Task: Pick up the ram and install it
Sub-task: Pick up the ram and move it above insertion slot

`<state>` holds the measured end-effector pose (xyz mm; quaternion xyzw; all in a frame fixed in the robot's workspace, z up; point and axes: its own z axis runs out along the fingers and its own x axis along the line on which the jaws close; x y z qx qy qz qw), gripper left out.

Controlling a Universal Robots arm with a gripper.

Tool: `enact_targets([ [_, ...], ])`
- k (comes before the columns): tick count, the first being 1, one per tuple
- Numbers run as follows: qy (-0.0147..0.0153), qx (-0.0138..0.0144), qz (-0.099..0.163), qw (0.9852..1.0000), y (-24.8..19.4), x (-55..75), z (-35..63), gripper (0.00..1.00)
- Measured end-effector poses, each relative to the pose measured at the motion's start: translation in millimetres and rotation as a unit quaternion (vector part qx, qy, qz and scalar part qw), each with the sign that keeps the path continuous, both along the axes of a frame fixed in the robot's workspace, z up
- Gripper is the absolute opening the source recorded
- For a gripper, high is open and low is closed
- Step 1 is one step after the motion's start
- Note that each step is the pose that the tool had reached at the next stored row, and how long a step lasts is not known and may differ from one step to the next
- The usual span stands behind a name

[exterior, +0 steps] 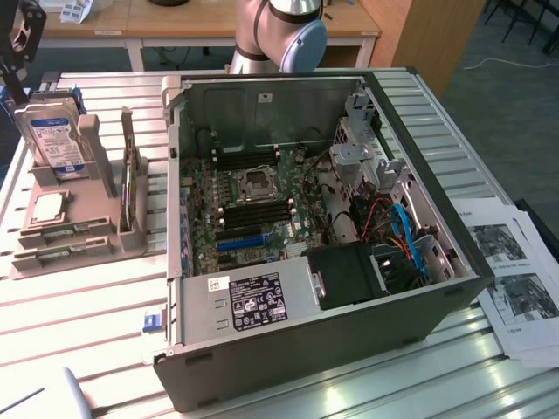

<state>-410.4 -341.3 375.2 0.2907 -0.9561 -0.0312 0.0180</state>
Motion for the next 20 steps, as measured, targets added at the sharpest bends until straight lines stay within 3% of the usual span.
enact_targets([
  [5,0.0000,0.0003,0.035,0.9994,0.0,0.0,0.0,0.10],
  [10,0.0000,0.0005,0.070,0.9976,0.0,0.0,0.0,0.10],
  [16,0.0000,0.0008,0.112,0.9937,0.0,0.0,0.0,0.10],
  [20,0.0000,0.0010,0.141,0.9900,0.0,0.0,0.0,0.10],
])
